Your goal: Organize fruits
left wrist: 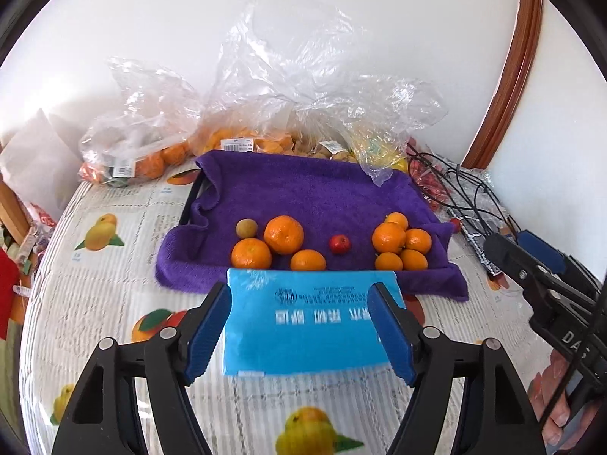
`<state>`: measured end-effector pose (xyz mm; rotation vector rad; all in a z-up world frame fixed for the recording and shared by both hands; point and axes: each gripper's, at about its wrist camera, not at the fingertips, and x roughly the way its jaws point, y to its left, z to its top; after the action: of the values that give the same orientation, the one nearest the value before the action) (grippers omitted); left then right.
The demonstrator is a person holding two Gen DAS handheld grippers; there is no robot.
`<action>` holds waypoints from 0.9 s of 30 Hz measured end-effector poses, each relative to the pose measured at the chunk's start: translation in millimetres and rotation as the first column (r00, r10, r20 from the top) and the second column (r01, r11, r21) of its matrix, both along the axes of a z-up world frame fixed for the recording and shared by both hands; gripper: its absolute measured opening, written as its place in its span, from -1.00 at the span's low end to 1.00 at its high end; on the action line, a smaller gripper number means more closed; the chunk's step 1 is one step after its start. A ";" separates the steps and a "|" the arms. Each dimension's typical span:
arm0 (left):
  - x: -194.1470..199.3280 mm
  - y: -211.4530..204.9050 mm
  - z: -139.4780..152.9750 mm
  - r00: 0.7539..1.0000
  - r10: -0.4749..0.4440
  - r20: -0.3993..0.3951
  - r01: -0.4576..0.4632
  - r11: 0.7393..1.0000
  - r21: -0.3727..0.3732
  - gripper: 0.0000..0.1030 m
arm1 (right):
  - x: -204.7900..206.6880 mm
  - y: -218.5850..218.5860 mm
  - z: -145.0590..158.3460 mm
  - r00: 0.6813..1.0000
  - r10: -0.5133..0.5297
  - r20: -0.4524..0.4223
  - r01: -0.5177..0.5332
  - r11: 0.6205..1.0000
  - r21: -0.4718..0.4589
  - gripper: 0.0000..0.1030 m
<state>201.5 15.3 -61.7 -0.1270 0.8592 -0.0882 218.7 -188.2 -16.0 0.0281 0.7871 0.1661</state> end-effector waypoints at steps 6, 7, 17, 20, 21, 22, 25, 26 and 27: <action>-44.9 -1.9 21.4 0.998 -0.011 0.054 0.011 1.000 0.006 0.61 | -44.0 -5.7 24.2 0.999 -0.041 0.006 0.042 0.999 -0.006 0.40; -51.3 -2.6 25.0 0.998 -0.013 0.062 0.013 1.000 0.008 0.63 | -53.3 -5.6 28.8 0.999 -0.046 0.013 0.046 0.999 -0.013 0.40; -121.3 -1.6 51.5 0.991 0.001 0.133 -0.003 1.000 0.012 0.90 | -123.6 -6.0 56.9 0.995 -0.068 0.076 0.068 0.998 0.003 0.77; -137.6 -2.0 56.2 0.990 -0.002 0.141 -0.001 1.000 0.023 0.93 | -139.1 -12.1 63.6 0.994 -0.079 0.079 0.077 0.996 0.033 0.92; -142.4 -2.3 58.2 0.990 -0.003 0.144 0.000 1.000 0.022 0.94 | -143.7 -14.4 65.7 0.993 -0.086 0.080 0.083 0.996 0.040 0.95; -147.8 -2.6 60.3 0.989 -0.005 0.149 0.003 1.000 0.019 0.95 | -148.6 -17.4 67.9 0.992 -0.092 0.081 0.089 0.995 0.046 0.96; -162.0 -5.5 67.3 0.985 -0.010 0.174 0.005 1.000 0.025 0.97 | -158.2 -22.8 72.0 0.991 -0.105 0.079 0.101 0.994 0.052 1.00; -164.8 -6.8 68.9 0.984 -0.011 0.179 0.006 1.000 0.028 0.98 | -161.6 -24.0 73.4 0.991 -0.106 0.083 0.102 0.993 0.051 1.00; -167.3 -7.9 70.5 0.983 -0.013 0.181 0.008 1.000 0.029 0.98 | -164.1 -24.4 74.2 0.991 -0.106 0.087 0.102 0.994 0.048 1.00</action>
<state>34.2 7.4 8.8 -0.0867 0.6787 -0.0962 54.6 -212.6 58.2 0.1025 0.6912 0.0847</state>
